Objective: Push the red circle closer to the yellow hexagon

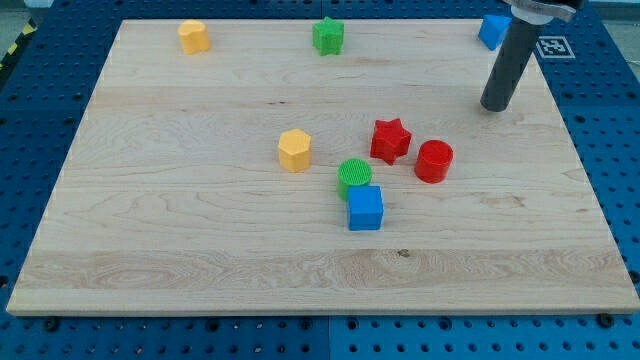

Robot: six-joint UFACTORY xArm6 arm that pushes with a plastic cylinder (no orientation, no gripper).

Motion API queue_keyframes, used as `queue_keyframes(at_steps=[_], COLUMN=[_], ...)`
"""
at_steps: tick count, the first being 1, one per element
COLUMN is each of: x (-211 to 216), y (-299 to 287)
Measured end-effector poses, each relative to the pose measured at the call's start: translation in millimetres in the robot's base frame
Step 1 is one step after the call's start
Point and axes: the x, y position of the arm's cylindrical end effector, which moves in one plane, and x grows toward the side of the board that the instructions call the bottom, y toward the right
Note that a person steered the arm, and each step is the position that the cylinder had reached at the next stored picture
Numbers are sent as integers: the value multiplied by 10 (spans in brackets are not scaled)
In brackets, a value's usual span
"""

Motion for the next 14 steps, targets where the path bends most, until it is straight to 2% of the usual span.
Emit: queue_keyframes(at_steps=[2, 5, 7, 8, 10, 13, 14], x=[431, 565, 1123, 1124, 1336, 1310, 1023], y=[35, 126, 244, 242, -244, -993, -1070])
